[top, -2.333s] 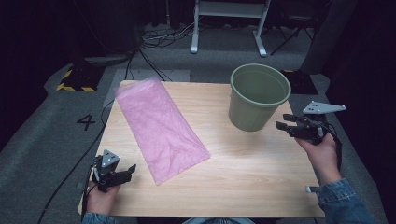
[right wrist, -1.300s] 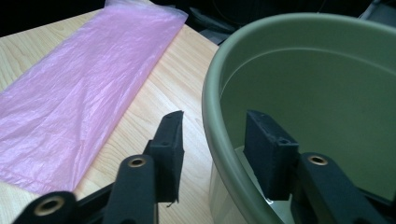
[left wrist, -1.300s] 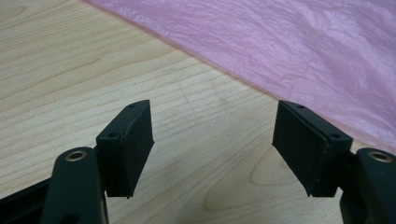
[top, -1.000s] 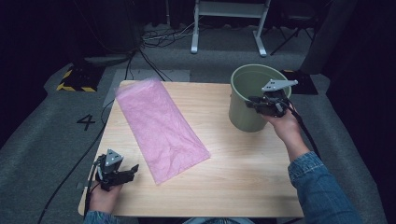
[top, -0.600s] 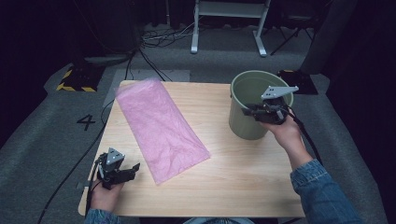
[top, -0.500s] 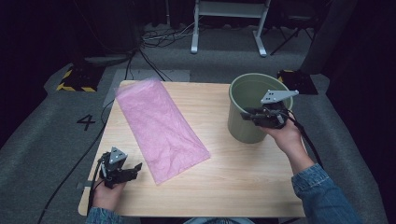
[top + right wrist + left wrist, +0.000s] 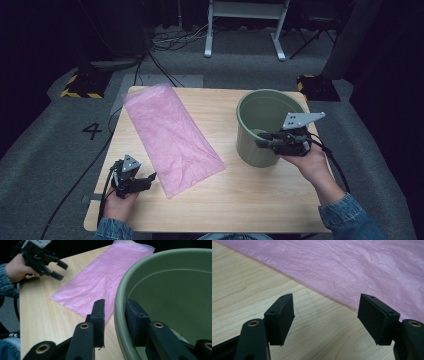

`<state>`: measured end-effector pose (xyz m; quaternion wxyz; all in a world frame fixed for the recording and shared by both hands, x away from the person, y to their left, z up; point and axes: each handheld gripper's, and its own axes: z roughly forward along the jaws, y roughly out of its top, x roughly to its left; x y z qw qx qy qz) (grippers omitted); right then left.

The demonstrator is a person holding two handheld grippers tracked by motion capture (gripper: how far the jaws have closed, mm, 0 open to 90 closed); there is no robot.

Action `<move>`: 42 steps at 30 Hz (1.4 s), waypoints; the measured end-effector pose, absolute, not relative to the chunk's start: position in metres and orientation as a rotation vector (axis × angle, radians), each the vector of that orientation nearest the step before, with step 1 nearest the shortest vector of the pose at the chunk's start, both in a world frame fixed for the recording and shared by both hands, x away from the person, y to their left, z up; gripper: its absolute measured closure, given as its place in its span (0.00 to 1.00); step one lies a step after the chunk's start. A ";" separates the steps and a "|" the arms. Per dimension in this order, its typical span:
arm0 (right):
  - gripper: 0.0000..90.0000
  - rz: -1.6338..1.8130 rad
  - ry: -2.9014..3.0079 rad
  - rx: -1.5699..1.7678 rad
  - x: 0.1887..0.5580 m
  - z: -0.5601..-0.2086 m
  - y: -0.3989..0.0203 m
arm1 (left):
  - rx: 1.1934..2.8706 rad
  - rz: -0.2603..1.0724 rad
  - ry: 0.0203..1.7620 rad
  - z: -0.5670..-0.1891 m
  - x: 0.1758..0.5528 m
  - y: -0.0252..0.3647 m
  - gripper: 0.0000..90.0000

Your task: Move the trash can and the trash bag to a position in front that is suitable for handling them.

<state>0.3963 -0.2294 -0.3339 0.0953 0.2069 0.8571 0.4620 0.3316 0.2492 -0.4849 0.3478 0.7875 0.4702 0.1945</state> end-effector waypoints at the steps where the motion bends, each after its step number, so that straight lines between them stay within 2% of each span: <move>1: 0.77 1.367 2.547 0.605 0.391 -0.334 -0.229 | 2.048 0.505 1.211 -0.485 0.332 0.249 0.32; 21: 0.76 1.441 2.661 0.433 0.316 -0.335 -0.209 | 2.045 0.487 1.195 -0.483 0.340 0.244 0.32; 42: 0.73 1.459 2.766 0.235 0.257 -0.334 -0.171 | 2.033 0.493 1.200 -0.480 0.341 0.247 0.32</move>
